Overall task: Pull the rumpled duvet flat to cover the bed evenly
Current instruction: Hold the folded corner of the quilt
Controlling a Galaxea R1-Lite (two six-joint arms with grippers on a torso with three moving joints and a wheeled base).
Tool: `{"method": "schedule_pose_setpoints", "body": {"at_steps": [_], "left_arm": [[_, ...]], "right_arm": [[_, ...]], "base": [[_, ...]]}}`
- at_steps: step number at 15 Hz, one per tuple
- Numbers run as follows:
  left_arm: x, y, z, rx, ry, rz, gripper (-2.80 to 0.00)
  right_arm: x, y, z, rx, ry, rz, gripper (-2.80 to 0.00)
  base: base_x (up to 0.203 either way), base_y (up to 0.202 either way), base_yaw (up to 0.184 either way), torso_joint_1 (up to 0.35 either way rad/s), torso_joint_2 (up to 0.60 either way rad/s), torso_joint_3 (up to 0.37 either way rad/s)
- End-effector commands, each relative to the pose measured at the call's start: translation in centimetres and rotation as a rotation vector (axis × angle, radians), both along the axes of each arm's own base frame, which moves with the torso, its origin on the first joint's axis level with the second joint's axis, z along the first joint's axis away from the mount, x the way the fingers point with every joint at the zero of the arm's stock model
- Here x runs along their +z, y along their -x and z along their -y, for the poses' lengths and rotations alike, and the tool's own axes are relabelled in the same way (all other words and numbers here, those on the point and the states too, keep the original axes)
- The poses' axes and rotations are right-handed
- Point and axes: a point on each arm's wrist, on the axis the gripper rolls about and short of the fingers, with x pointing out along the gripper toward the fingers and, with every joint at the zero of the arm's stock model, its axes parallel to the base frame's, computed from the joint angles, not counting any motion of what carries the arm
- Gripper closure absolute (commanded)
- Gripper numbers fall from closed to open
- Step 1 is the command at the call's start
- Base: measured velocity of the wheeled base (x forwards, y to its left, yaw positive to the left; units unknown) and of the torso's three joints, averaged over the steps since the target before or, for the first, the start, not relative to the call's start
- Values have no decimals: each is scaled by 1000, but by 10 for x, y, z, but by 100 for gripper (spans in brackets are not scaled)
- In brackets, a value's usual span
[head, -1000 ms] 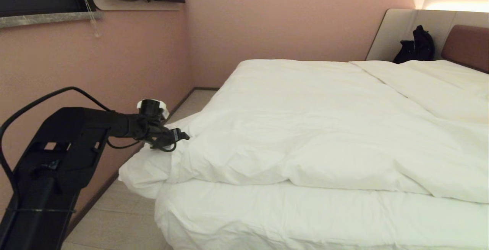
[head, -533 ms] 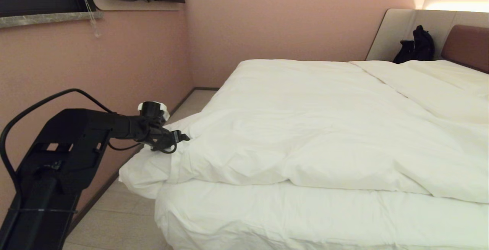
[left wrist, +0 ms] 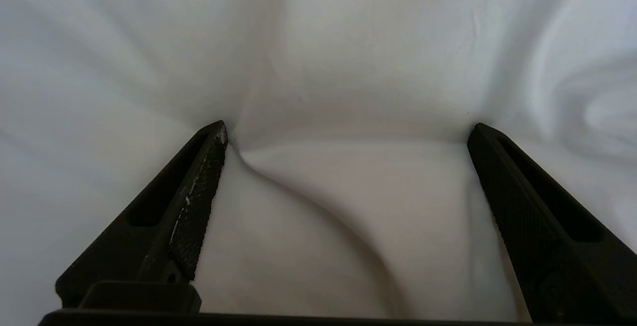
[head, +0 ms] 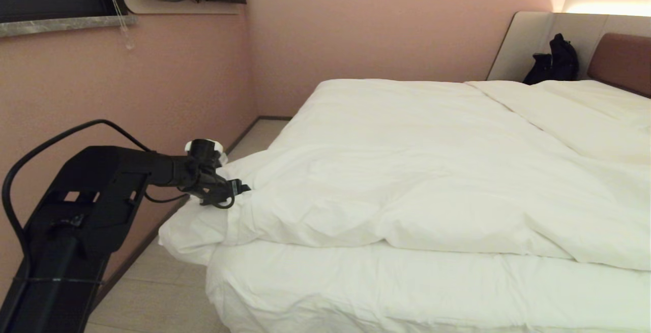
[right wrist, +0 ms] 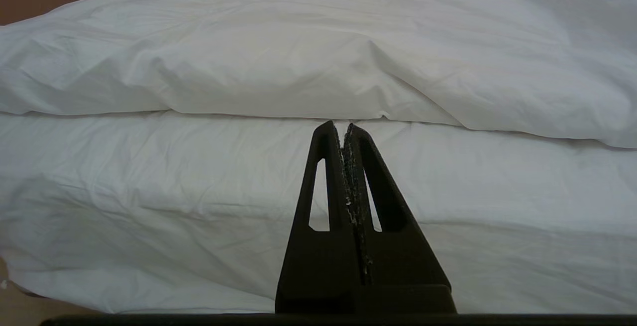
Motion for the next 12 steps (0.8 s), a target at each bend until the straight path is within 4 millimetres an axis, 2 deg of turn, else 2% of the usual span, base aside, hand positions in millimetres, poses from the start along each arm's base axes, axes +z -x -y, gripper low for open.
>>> {"method": "schedule_pose_setpoints", "body": {"at_steps": [1,9,10,12], "left_arm": [[-3,1,0,-5,-3,-12,-280],[-2,3,0,-22,-16,-29,-280],[-2,3,0,-21,-15,-27,0],[1,3,0,-23,-10,-20,0]], "right_arm": [[0,0,0,0,0,1,0],[0,0,0,0,0,1,0],[0,0,0,0,0,1,0],[0,0,0,0,0,1,0]], "base": [[0,0,0,0,0,0],[0,0,0,0,0,0],[0,0,0,0,0,0],[0,0,0,0,0,0]]}}
